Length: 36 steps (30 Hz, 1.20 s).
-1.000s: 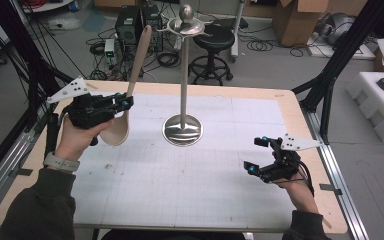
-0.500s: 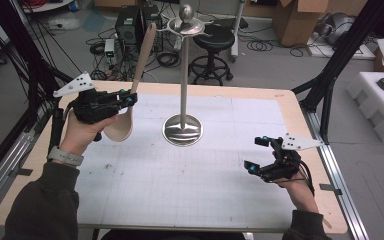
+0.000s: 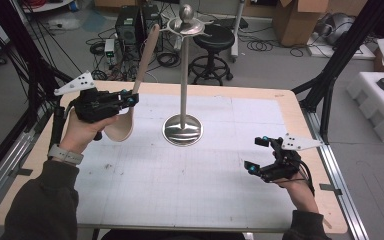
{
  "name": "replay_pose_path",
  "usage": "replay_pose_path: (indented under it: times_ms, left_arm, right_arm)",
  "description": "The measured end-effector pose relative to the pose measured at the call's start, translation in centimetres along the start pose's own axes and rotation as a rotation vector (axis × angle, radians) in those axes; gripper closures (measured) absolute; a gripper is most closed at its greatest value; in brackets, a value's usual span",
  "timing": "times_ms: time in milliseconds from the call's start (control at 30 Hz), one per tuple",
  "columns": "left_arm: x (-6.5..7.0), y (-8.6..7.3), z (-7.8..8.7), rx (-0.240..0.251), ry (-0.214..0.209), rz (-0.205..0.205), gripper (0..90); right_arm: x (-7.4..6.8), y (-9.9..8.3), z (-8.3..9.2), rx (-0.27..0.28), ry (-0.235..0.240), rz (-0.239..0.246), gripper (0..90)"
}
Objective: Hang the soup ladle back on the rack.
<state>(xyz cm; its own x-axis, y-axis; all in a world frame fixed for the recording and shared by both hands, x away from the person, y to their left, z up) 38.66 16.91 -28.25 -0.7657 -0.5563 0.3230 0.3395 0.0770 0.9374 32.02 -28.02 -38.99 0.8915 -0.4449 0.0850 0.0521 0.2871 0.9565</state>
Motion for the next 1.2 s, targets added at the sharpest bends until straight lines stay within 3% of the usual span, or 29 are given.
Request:
replay_pose_path:
  times_ms: [1200]
  left_arm:
    - [-0.2,0.9,-2.2,-0.152,0.009,-0.049,77.6]
  right_arm:
    - [0.0,0.0,0.5,0.005,-0.009,-0.001,0.4]
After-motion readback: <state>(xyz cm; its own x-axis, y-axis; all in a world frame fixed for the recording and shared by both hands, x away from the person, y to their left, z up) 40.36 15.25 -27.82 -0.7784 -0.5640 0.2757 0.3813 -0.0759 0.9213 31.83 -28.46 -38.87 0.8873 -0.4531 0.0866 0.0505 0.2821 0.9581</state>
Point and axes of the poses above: each handheld gripper's, and its own axes: z roughly backward along the jaws, y roughly out of its top, x roughly to its right, the point moved 4 cm from there along -z, roughly forward along the jaws, and after that the axes turned 13 degrees about z, right-handed, at the moved point
